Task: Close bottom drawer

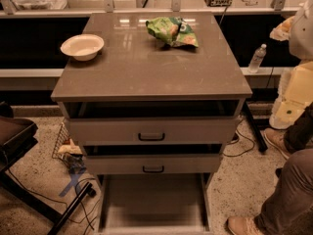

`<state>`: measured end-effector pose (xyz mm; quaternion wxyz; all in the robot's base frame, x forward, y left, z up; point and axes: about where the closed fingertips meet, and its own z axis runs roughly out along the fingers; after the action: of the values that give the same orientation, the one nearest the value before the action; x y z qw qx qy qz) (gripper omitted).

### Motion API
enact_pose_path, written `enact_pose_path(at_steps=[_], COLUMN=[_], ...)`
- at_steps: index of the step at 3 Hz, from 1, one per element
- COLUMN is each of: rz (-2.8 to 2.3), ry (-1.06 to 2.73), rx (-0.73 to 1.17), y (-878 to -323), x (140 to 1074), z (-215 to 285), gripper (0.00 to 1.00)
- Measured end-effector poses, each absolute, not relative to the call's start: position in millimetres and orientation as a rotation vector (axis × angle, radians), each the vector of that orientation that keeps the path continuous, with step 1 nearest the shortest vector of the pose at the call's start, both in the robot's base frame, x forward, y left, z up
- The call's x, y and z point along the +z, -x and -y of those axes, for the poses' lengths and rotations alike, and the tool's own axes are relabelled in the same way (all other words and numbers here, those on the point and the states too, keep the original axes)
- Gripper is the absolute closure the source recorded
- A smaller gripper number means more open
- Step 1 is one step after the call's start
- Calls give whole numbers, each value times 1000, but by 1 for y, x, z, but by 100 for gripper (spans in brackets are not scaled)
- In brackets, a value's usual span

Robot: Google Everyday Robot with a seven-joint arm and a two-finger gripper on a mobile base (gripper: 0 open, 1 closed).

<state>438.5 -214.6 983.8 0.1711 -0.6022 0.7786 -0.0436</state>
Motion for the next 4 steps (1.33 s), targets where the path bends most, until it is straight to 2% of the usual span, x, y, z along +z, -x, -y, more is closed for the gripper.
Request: enact_pose_path(at_steps=[2, 4], rz=[-2181, -2027], ry=[1699, 1695], rx=[-146, -196], y=[-436, -419], x=[972, 905], z=[217, 232], gripper=[0, 0])
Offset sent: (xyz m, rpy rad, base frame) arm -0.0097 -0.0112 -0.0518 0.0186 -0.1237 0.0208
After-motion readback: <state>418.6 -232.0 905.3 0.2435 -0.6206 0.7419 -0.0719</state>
